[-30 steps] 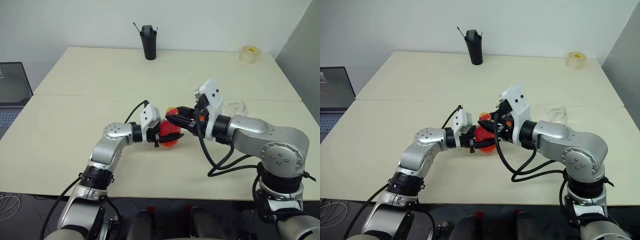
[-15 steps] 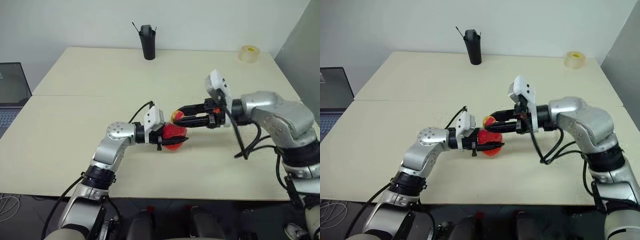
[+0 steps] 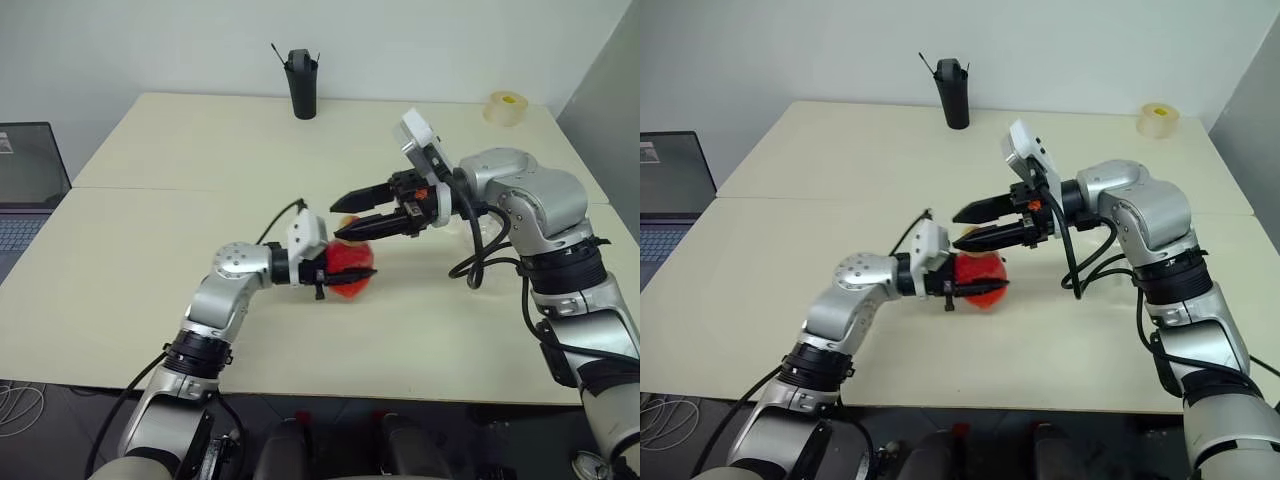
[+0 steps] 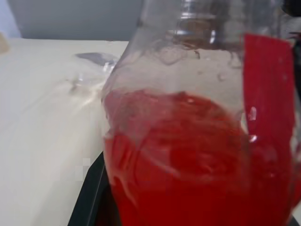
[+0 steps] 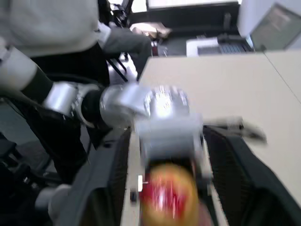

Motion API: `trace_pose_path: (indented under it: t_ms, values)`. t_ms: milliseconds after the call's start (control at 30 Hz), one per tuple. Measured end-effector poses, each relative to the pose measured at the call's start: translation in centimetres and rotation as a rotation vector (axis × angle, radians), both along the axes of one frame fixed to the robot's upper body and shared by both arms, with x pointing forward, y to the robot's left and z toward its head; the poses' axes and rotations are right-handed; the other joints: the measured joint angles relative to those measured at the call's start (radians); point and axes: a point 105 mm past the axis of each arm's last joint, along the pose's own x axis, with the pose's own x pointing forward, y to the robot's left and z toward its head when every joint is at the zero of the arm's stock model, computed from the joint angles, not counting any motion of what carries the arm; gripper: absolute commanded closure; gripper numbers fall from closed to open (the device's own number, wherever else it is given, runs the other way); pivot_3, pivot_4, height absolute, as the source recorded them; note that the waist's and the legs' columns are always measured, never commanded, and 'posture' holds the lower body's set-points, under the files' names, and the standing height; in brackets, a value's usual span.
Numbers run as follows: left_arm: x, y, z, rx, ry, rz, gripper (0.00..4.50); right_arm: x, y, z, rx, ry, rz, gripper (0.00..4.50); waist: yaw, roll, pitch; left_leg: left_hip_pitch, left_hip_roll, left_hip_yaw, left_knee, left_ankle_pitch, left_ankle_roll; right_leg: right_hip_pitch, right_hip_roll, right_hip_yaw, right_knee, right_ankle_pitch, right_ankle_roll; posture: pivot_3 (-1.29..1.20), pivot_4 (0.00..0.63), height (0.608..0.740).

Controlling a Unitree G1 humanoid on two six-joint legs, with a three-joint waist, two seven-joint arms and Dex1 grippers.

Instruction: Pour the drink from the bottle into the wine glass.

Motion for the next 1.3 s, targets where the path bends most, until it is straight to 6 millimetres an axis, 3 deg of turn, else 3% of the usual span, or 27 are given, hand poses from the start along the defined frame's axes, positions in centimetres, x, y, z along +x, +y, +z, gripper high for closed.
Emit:
trace_pose_path:
  t_ms: [267,400,533,767,1067,1300]
  values:
    - [0.1,0.3,-0.1,0.015,-0.005,0.002,2.83,-0.5,-2.9,1.5,0.103,-0.053,-0.339,0.75,0.000,0.000,0.000,-0.001,0.000,0.000,0.000,0.000,0.000,0.000,-0.001,0.000,0.000,0.000,0.000,0.00,0.150,0.740]
    - [0.1,0.3,-0.2,0.020,-0.004,-0.005,2.83,-2.2,-4.1,0.9,0.125,-0.043,-0.517,0.75,-0.001,0.000,0.000,-0.001,0.000,-0.001,0.000,0.000,0.000,0.000,-0.001,0.000,0.001,0.000,0.000,0.00,0.150,0.740]
    - [0.4,0.5,-0.3,0.029,-0.014,0.003,2.83,-3.7,-3.9,-0.4,0.106,-0.023,-0.614,0.75,-0.006,0.000,0.000,0.000,0.000,0.000,-0.001,0.000,0.000,0.000,0.002,0.001,0.001,0.000,0.000,0.00,0.150,0.740]
    - [1.6,0.6,-0.4,0.025,-0.005,0.043,2.83,-3.0,-3.9,-2.7,0.085,0.006,-0.908,0.75,-0.004,0.000,0.000,-0.001,0.000,0.000,-0.001,0.000,0.000,-0.001,0.003,0.000,0.001,0.000,0.000,0.00,0.150,0.740]
    - [3.0,0.6,-0.1,0.027,-0.028,0.060,2.84,-2.7,-3.3,-4.4,0.154,0.121,-1.029,0.75,-0.005,0.000,0.000,-0.001,-0.001,0.000,-0.001,0.000,0.000,-0.001,0.003,0.001,0.001,0.000,0.000,0.00,0.150,0.740]
    - [3.1,0.2,0.0,0.016,-0.036,0.053,2.84,-2.6,-2.8,-4.5,0.165,0.136,-1.059,0.75,-0.006,0.000,0.000,-0.001,-0.001,0.000,-0.001,0.000,0.000,-0.001,0.004,0.001,0.001,0.000,0.000,0.00,0.150,0.740]
